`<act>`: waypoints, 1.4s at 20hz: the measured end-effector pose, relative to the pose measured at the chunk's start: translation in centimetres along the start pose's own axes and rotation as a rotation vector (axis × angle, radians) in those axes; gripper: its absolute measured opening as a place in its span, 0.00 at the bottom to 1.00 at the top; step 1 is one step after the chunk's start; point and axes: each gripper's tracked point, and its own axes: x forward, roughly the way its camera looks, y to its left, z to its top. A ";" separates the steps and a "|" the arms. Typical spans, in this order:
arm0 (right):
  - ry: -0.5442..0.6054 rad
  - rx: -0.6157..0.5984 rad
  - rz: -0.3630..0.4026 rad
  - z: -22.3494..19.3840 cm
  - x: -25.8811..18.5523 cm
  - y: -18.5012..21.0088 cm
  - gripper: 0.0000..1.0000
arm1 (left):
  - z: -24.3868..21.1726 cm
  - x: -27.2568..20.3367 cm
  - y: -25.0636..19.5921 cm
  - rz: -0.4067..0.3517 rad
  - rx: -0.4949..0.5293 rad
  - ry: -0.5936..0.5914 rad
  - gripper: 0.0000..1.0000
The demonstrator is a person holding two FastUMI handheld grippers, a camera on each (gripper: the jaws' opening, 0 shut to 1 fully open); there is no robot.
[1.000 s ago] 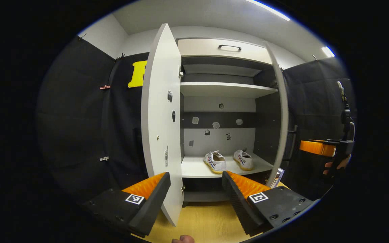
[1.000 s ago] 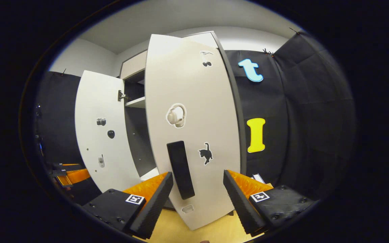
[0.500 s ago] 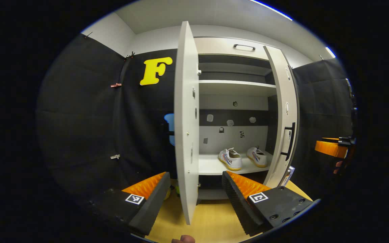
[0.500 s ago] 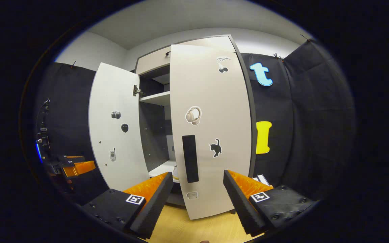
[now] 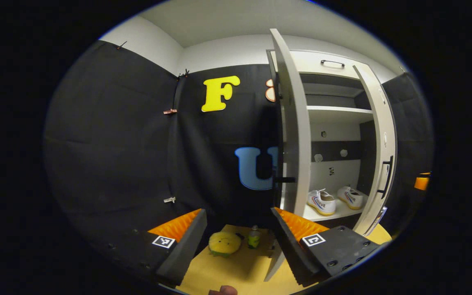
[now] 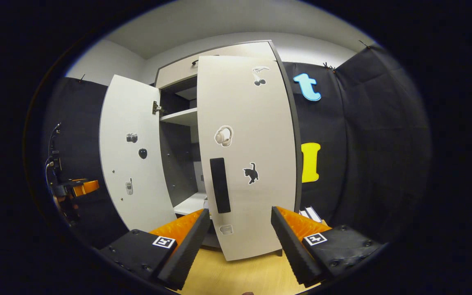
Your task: Grab one shoe with the right hand and put it into the shoe cabinet, grab the other shoe with the left hand and put it into the shoe cabinet; then close the right door with the right hand and the left door with the left hand.
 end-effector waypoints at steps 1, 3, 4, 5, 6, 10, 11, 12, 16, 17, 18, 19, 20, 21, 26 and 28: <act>0.000 0.000 -0.005 0.0 -0.1 -0.1 0.98 | -0.1 0.9 0.7 0.014 0.008 -0.001 0.96; -0.001 -0.007 -0.018 0.0 -0.4 -0.5 0.98 | -0.8 2.3 1.0 0.028 0.012 0.006 0.96; 0.000 -0.014 -0.026 0.0 -0.5 -0.9 0.98 | -1.2 3.0 1.0 0.026 0.011 0.016 0.96; 0.000 -0.018 -0.033 0.0 -0.7 -1.2 0.98 | -1.7 3.6 0.7 0.017 0.009 0.025 0.92; 0.000 -0.019 -0.039 0.1 -0.8 -1.5 0.98 | -2.1 4.0 0.3 0.006 0.008 0.032 0.96; -0.010 -0.010 -0.062 0.6 -1.4 -3.0 0.98 | -2.5 4.7 -1.0 -0.025 -0.007 0.035 0.92; -0.014 -0.010 -0.066 0.8 -1.5 -3.2 0.98 | -2.6 4.7 -1.2 -0.026 -0.022 0.034 0.92; -0.018 -0.010 -0.070 0.9 -1.7 -3.5 0.98 | -2.7 4.7 -1.3 -0.024 -0.040 0.035 0.93; -0.015 -0.004 -0.070 0.9 -2.0 -4.1 0.98 | -2.7 4.5 -1.6 0.011 -0.032 0.034 0.93; -0.016 -0.003 -0.069 0.9 -2.2 -4.2 0.98 | -2.6 4.4 -1.9 0.014 -0.028 0.030 0.93; -0.015 -0.002 -0.069 0.9 -2.2 -4.3 0.98 | -2.6 4.3 -2.3 0.010 -0.031 0.029 0.93; -0.014 0.000 -0.068 0.8 -2.3 -4.5 0.98 | -2.7 4.0 -2.8 0.007 -0.037 0.028 0.92; -0.014 0.002 -0.069 0.9 -2.5 -4.7 0.98 | -2.6 3.8 -3.2 0.005 -0.038 0.028 0.92; -0.016 0.004 -0.069 1.1 -2.6 -4.8 0.98 | -2.6 3.6 -3.6 0.002 -0.033 0.027 0.92; -0.018 0.005 -0.075 1.3 -3.5 -6.1 0.98 | -2.4 2.7 -6.6 -0.032 -0.036 0.030 0.92; -0.018 0.008 -0.079 1.4 -3.9 -6.7 0.98 | -2.3 2.7 -8.5 -0.061 -0.035 0.029 0.92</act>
